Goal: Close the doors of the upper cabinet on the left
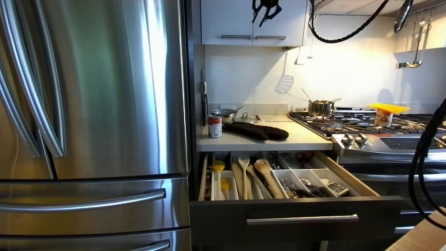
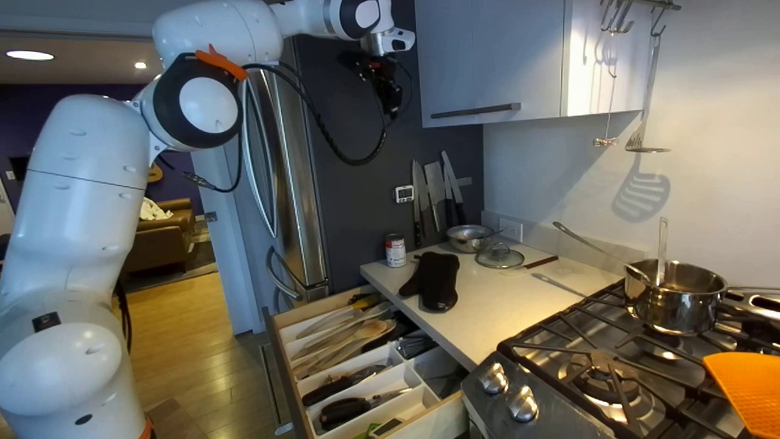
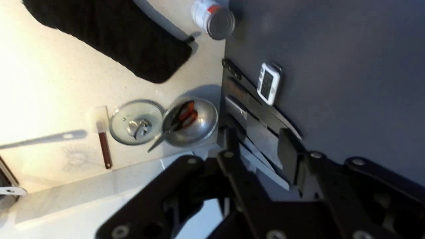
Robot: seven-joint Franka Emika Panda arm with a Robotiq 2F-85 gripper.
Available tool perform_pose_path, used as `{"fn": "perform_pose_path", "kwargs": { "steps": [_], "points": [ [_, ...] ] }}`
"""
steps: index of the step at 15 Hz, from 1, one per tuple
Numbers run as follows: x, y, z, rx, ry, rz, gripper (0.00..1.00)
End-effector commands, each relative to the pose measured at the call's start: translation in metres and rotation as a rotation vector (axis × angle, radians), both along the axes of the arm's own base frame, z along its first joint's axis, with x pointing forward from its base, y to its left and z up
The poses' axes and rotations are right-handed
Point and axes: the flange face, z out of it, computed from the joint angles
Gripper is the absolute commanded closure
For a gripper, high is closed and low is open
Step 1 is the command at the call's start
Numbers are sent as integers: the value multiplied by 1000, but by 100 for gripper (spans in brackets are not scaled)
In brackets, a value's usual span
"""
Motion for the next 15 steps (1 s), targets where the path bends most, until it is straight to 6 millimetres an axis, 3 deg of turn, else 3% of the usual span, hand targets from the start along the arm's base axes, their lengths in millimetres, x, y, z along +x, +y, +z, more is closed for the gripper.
{"fn": "perform_pose_path", "kwargs": {
  "steps": [1, 5, 10, 15],
  "points": [
    [-46, -4, -8, -62, 147, 53, 31],
    [-87, -5, -19, -135, 246, 83, 1],
    [-135, 0, -44, -211, 336, 95, 0],
    [-178, 4, -81, -277, 405, 90, 0]
  ]
}}
